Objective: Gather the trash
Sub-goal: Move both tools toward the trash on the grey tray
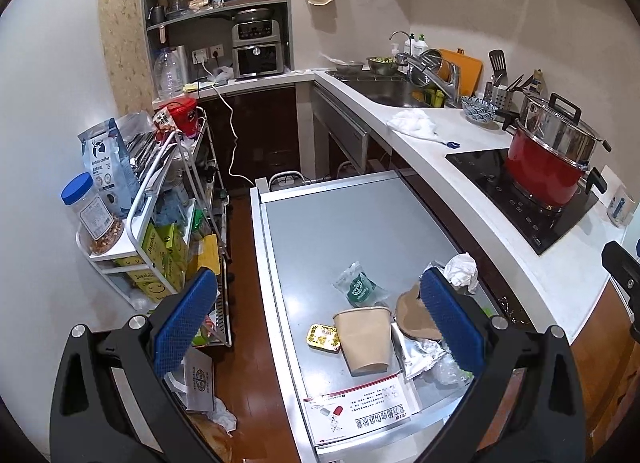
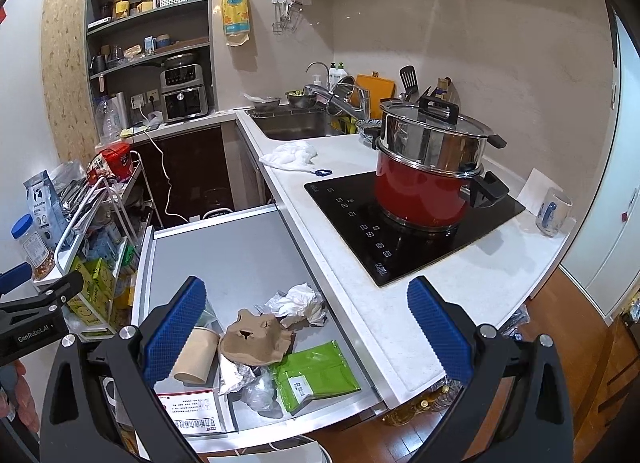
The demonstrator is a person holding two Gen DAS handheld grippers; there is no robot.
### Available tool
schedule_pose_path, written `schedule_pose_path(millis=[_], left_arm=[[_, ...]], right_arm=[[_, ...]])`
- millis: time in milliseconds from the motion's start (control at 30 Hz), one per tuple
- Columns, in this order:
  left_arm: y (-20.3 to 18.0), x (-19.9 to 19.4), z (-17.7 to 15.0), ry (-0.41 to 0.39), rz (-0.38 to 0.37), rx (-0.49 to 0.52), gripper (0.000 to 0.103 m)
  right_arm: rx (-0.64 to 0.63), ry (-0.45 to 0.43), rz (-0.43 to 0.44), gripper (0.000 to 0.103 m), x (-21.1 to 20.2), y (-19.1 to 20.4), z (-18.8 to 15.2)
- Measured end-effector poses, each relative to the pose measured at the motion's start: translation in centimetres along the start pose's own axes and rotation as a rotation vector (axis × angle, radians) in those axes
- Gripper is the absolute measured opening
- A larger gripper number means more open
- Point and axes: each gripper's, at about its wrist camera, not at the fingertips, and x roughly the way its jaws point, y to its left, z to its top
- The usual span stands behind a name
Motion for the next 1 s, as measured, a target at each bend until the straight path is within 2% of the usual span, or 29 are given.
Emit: schedule_pose_path(millis=[300,1000], left_arm=[[0.3,-0.2,0.2,-0.008,0.022,-0.022,0.101],[1.3,-0.6,0.2,-0.018,0.016,-0.050,0.101]], right_arm=[[-0.002,-0.003,-0.001,0.099,0.0,0.1,0.1],[-0.020,-0.013,-0.002,0.099,-0.5,1.1,0.6]])
